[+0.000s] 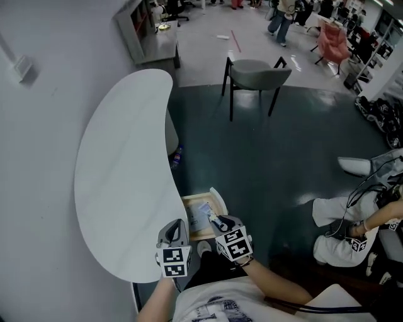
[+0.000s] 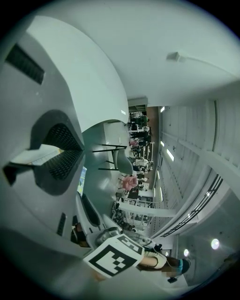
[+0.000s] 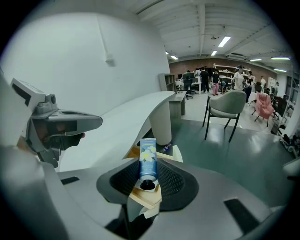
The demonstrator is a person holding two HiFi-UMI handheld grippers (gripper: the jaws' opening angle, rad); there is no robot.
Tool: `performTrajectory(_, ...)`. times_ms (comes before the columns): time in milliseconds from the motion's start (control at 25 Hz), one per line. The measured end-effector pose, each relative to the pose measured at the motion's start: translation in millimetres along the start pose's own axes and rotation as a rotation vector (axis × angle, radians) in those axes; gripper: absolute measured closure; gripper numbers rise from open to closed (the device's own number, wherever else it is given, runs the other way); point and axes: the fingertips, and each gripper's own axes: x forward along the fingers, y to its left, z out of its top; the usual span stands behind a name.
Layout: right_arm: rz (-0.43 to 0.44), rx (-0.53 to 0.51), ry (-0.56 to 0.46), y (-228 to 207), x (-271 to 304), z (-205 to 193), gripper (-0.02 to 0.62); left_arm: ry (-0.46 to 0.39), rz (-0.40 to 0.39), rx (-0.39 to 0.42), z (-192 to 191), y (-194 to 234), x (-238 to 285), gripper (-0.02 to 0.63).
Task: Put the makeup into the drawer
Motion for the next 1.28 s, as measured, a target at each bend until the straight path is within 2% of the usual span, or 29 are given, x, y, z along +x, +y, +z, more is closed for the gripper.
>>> performTrajectory(280,-0.046,0.08,0.005,-3,20,-17,0.465,0.017,-0.064,0.031,-9,2,21,0.589)
performTrajectory(840,-0.077,0.17,0.055,-19,83,-42,0.465,0.02,-0.054,-0.004,-19,26,69,0.589)
performTrajectory(1120,-0.068,0.193,0.072,-12,103,-48,0.465,0.033,-0.053,-0.037,-27,35,80,0.589)
performTrajectory(1280,-0.056,0.194,0.073,-5,120,-54,0.465,0.036,-0.069,-0.021,-33,34,82,0.589)
